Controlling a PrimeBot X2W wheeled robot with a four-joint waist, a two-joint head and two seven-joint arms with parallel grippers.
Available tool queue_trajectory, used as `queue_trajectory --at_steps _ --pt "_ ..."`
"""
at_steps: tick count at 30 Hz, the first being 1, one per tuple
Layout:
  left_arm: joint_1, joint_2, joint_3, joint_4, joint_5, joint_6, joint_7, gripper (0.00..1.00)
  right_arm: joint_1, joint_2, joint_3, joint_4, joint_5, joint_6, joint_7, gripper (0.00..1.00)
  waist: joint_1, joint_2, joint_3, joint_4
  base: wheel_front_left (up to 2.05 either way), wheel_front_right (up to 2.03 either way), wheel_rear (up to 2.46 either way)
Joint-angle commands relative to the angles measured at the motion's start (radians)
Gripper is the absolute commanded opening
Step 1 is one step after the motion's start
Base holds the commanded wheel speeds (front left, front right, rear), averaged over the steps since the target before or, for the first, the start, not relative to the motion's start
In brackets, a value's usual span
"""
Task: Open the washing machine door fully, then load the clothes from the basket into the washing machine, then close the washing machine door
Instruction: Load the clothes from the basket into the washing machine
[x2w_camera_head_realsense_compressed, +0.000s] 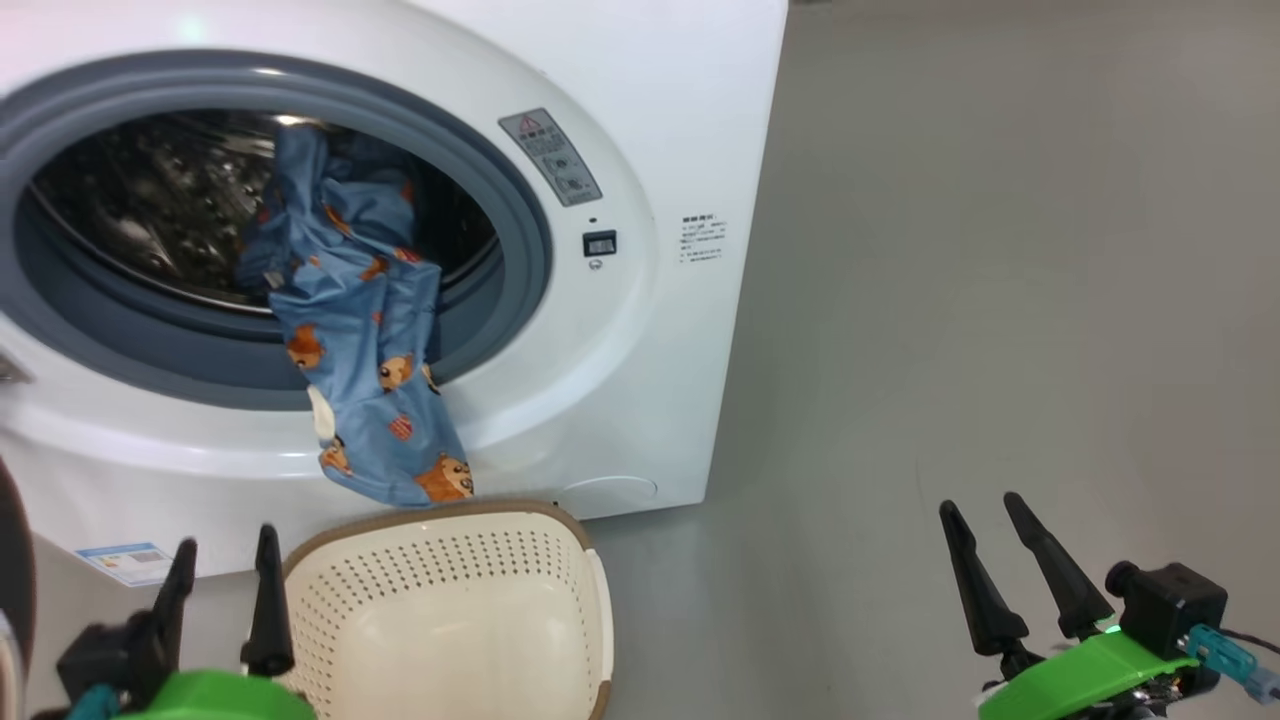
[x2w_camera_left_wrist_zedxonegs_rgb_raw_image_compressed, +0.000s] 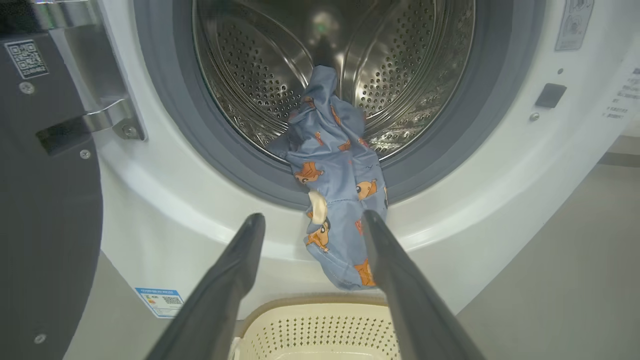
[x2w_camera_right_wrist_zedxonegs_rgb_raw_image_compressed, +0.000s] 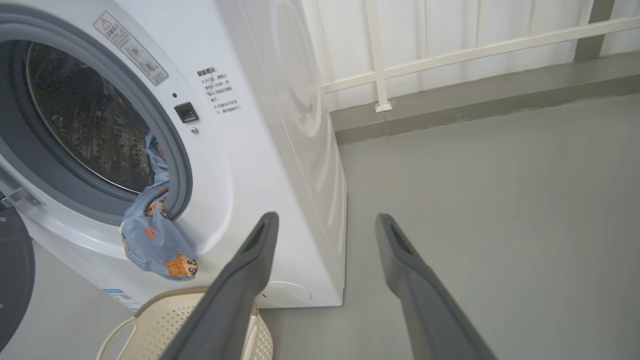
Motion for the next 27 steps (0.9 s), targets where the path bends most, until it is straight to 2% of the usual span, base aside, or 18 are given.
queue_trajectory --at_steps 1,13,22,27 --pt "0.011 0.012 0.043 -0.042 0.011 -0.003 -0.006 1.0 0.011 -0.018 0.015 -0.023 0.01 0.002 -0.005 1.0 0.0 -0.0001 -0.02 0.015 0.0 0.0 0.0" --pt "0.147 -0.01 0.08 -0.153 0.016 -0.003 -0.006 1.0 0.04 -0.026 -0.011 -0.034 0.008 0.002 -0.005 1.0 0.0 -0.0001 -0.027 0.026 0.0 0.0 0.0" --pt "0.127 -0.012 0.075 -0.149 0.005 -0.003 -0.006 1.0 0.032 -0.018 -0.019 -0.044 0.001 0.002 -0.005 1.0 0.0 -0.0001 -0.009 0.025 0.0 0.0 0.0" --pt "0.092 0.0 0.042 -0.115 -0.023 -0.003 -0.006 1.0 0.023 -0.006 -0.03 -0.054 -0.004 0.002 -0.005 1.0 0.0 -0.0001 0.025 0.03 0.0 0.0 0.0"
